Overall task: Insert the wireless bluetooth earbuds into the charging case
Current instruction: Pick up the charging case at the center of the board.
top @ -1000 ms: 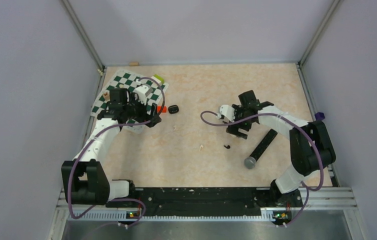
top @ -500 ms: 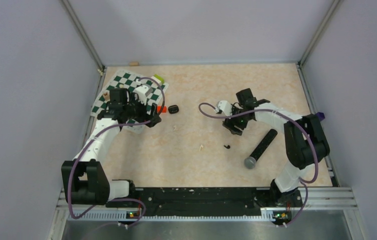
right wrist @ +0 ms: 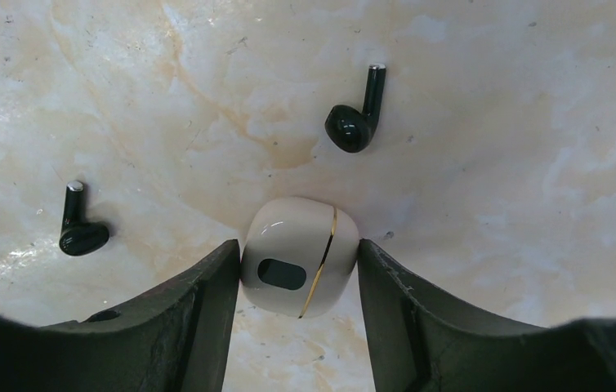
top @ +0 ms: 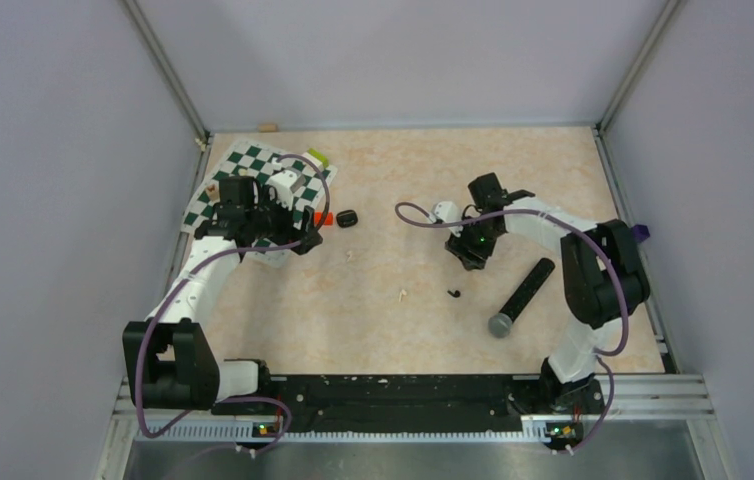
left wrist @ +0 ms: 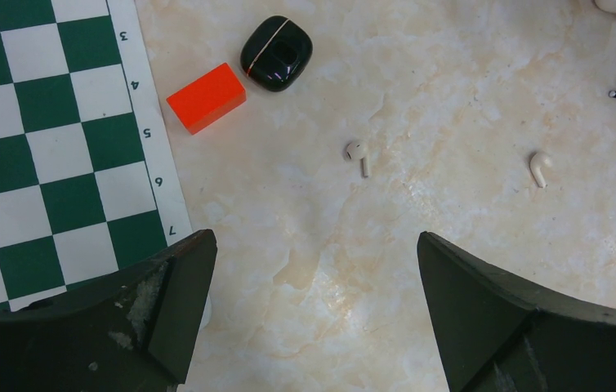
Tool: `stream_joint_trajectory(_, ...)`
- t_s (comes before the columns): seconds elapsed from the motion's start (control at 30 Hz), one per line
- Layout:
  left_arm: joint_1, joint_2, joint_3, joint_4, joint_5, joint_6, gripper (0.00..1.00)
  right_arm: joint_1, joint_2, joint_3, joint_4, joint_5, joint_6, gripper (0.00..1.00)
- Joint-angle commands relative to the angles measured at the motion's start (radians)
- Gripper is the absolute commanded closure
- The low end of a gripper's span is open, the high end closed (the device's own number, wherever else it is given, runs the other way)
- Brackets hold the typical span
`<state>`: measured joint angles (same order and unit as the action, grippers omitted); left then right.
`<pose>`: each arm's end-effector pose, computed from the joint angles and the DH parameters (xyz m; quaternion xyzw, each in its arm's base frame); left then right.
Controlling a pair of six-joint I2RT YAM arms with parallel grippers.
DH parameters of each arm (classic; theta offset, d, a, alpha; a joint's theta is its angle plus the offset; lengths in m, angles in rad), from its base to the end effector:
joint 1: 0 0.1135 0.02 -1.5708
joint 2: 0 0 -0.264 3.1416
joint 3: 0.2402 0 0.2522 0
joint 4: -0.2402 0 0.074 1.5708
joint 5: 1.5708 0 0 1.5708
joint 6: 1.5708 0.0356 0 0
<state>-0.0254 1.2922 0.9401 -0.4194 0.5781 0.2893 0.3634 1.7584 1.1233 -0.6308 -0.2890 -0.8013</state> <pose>0.2719 -0.0264 0.2668 0.2479 0.8547 -0.2112 0.4043 0.3090 0.1284 0.1727 -0.5562 0.8049 0.1063 0.1776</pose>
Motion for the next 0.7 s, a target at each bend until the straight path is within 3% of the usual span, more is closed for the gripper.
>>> stream_joint_trajectory(0.0, -0.002, -0.012, 0.021, 0.021, 0.009, -0.007, 0.01, -0.005, 0.032, 0.052, -0.054, 0.005, -0.001, 0.45)
stream_joint_trajectory(0.3, -0.002, -0.022, 0.020, 0.022, 0.009, -0.008, 0.01, 0.002, 0.031, 0.046, -0.041, 0.043, 0.006, 0.45)
stream_joint_trajectory(0.47, -0.002, -0.025, 0.020, 0.033, 0.015, -0.020, 0.01, 0.006, 0.026, 0.052, -0.037, 0.050, 0.007, 0.93)
stream_joint_trajectory(0.57, -0.013, -0.009, 0.041, 0.050, 0.024, -0.052, 0.01, 0.008, -0.013, 0.063, -0.029, 0.008, 0.017, 0.96)
stream_joint_trajectory(0.67, -0.094, 0.032, 0.106, 0.045, -0.023, -0.035, 0.01, 0.006, -0.088, 0.062, 0.005, -0.039, 0.037, 1.00)
